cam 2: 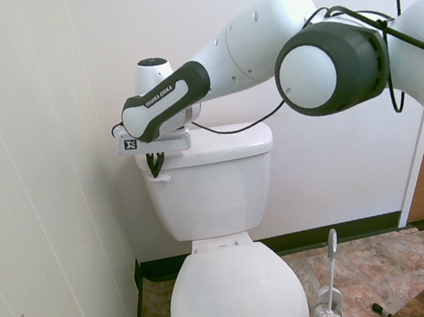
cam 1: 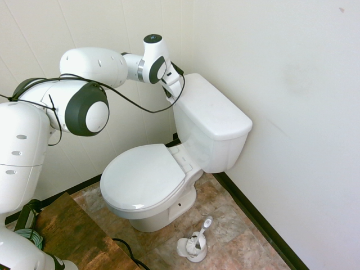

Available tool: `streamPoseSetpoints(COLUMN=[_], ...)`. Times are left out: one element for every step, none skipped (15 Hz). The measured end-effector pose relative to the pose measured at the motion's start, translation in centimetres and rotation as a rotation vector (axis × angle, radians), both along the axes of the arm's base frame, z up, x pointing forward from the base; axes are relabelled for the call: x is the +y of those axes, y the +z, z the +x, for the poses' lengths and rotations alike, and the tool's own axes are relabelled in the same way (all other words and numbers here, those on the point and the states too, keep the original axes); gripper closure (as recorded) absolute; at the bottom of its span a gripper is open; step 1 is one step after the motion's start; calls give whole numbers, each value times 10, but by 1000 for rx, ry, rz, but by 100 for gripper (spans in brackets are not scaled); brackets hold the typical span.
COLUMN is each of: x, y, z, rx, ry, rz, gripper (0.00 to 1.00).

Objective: Flush the toilet

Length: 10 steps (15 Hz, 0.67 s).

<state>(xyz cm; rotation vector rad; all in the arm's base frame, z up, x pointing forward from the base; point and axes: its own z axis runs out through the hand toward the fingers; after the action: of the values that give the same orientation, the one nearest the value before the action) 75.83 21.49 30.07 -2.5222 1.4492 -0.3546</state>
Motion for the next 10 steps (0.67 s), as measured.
streamPoseSetpoints(x=[0,0,0,0,1,2,2,3,3,3], y=[-2,-3,-6,-9,-11,-13,-14,-15,-15,-15], z=[1,1,2,2,3,5,5,6,6,6], rx=[0,0,2,4,4,3,4,4,3,3], ry=[-2,-3,-3,-4,-4,-4,-5,-7,-7,-8], rz=[3,5,5,5,6,9,12,15,16,18], gripper=[100,100,100,100,100,100,100,100,100,100])
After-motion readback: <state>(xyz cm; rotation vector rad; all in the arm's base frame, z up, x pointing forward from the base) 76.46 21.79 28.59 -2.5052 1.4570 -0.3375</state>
